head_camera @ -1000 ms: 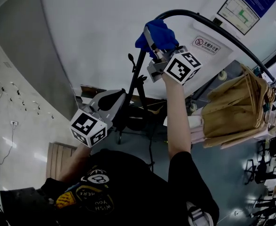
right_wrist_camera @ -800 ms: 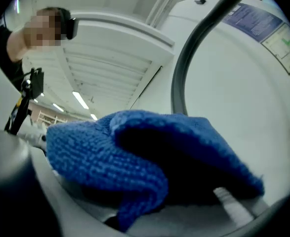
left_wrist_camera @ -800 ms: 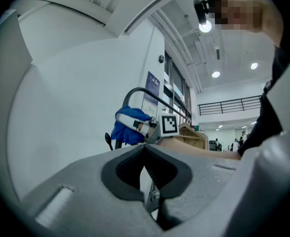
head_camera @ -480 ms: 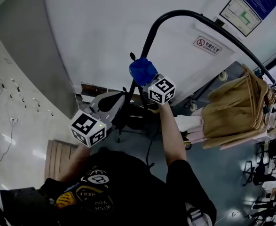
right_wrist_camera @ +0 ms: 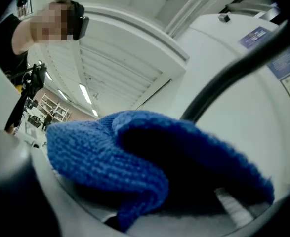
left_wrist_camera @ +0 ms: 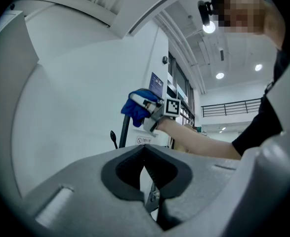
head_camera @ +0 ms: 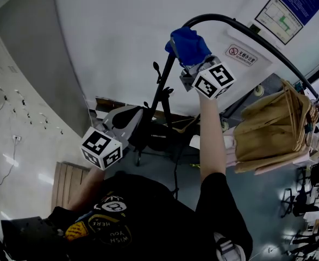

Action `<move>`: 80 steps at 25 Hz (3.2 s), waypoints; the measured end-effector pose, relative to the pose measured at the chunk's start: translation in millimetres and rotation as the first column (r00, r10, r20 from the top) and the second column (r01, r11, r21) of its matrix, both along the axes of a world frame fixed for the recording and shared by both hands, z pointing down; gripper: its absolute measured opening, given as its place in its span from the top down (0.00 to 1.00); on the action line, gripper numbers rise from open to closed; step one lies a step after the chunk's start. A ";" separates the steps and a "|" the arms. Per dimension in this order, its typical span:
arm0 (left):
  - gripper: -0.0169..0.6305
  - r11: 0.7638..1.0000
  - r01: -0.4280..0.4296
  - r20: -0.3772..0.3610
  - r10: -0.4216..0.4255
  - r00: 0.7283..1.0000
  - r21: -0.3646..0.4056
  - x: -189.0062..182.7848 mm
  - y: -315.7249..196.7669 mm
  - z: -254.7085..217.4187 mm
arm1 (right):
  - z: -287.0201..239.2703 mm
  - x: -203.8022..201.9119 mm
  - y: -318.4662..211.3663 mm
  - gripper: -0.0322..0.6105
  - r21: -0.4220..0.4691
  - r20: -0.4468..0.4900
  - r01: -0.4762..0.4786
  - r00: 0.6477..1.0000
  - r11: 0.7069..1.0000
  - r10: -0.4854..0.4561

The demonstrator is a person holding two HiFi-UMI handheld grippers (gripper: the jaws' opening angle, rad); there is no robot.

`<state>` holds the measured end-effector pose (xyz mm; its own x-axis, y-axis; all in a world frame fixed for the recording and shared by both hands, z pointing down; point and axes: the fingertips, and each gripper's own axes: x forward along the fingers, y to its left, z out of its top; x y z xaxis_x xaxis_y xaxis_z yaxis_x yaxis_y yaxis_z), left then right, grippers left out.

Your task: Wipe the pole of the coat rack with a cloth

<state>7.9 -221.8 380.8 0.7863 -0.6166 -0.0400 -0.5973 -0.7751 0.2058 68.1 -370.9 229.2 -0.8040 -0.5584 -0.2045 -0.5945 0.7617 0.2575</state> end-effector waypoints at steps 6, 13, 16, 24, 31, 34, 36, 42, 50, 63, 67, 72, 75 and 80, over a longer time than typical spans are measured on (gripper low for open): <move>0.97 1.000 0.003 -0.008 -0.003 1.000 -0.003 0.3 -0.5 -1.2 | -119.0 53.6 10.6 0.93 0.134 0.258 -0.169 0.957 0.976 0.130; 0.97 1.000 -0.017 -0.004 0.017 1.000 -0.002 5.9 0.3 -0.3 | -85.8 37.7 3.1 0.93 0.093 0.231 -0.150 0.965 0.984 0.125; 0.97 1.000 -0.026 -0.005 0.026 1.000 0.000 9.1 1.3 -1.4 | -34.2 8.2 -3.5 0.93 0.014 0.120 -0.077 0.990 0.997 0.075; 0.97 0.999 -0.017 -0.004 0.017 1.000 -0.028 6.8 1.9 9.0 | 169.7 -8.9 1.3 0.93 -0.255 -0.139 -0.089 0.989 0.963 0.054; 0.97 0.999 -0.018 0.002 0.018 1.000 -0.033 6.5 5.4 9.9 | 219.0 -13.2 7.9 0.93 -0.324 -0.181 -0.100 0.983 0.941 0.043; 0.97 0.999 -0.015 0.002 0.015 1.000 -0.035 1.3 7.0 9.3 | 170.5 -14.4 2.5 0.93 -0.254 -0.184 -0.092 0.982 0.963 0.045; 0.97 0.999 -0.013 0.002 0.013 1.000 -0.036 -1.2 7.1 8.7 | 112.6 -10.2 -2.1 0.93 -0.178 -0.154 -0.097 0.986 0.979 0.070; 0.97 0.999 -0.023 0.004 0.023 1.000 -0.039 3.4 11.3 9.3 | -72.7 23.7 -2.7 0.93 0.023 0.118 -0.186 0.976 0.982 0.183; 0.97 1.000 -0.009 0.006 0.009 1.000 -0.023 -4.8 11.0 3.8 | -122.1 79.4 6.4 0.93 0.060 0.376 -0.337 0.880 0.940 0.291; 0.97 0.999 -0.014 0.015 0.014 1.000 -0.051 -1.4 16.4 13.0 | 192.0 -14.5 -4.1 0.93 -0.332 -0.158 -0.166 0.980 0.929 0.119; 0.97 0.998 -0.013 0.018 0.014 1.000 -0.055 -1.2 18.9 15.4 | 232.4 -14.9 2.0 0.93 -0.384 -0.181 -0.155 0.979 0.910 0.090; 0.97 0.998 0.000 0.015 0.001 1.000 -0.055 -6.2 21.1 15.7 | 186.9 -11.1 -1.9 0.93 -0.342 -0.208 -0.150 0.975 0.928 0.080; 0.97 0.999 0.007 0.011 -0.006 1.000 -0.053 -9.3 22.3 13.9 | 102.5 -0.7 -6.6 0.93 -0.279 -0.110 -0.117 0.990 0.953 0.089; 0.97 0.999 0.010 0.010 -0.010 1.000 -0.040 -11.1 23.1 9.8 | -45.1 23.4 -8.9 0.93 -0.164 0.117 -0.085 0.988 0.983 0.105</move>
<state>-3.2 -198.7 390.6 0.7802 -0.6255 -0.0071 -0.6074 -0.7602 0.2304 91.5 -379.7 184.1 -0.7196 -0.6639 -0.2033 -0.6858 0.7255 0.0579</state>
